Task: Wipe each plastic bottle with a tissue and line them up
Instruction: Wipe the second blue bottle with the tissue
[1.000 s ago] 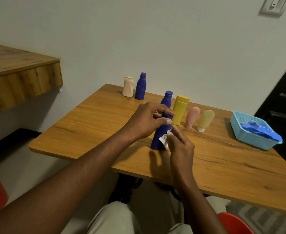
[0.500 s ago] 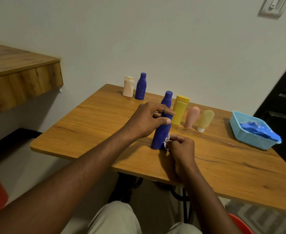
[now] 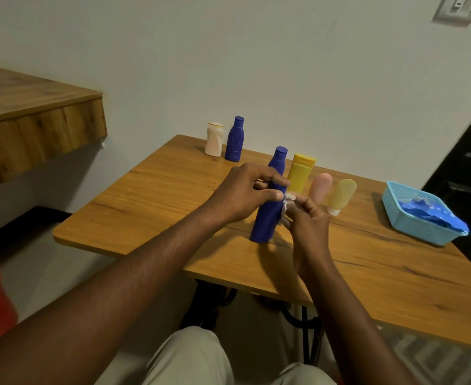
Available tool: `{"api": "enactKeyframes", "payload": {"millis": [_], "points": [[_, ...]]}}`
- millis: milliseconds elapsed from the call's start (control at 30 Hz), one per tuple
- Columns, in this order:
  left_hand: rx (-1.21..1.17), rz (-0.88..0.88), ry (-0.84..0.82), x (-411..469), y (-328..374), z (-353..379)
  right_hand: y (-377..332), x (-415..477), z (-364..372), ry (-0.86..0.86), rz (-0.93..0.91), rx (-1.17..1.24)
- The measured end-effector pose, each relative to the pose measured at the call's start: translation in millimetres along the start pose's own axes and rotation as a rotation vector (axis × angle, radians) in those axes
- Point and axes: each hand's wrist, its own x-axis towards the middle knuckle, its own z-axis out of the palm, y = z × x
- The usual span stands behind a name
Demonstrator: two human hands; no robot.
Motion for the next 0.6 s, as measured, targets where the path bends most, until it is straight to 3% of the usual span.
{"api": "enactKeyframes", "payload": {"millis": [167, 267, 433, 600], "points": [[-0.013, 0.000, -0.009, 0, -2, 1, 25, -14, -7, 0.010, 0.202, -0.005], [-0.013, -0.002, -0.014, 2, -1, 0, 18, -18, -8, 0.039, 0.137, 0.029], [-0.003, 0.010, -0.034, 2, -2, -4, -4, -11, -2, 0.058, -0.145, -0.003], [-0.020, 0.024, -0.037, 3, -4, -5, 2, -2, 2, 0.021, -0.115, 0.015]]}}
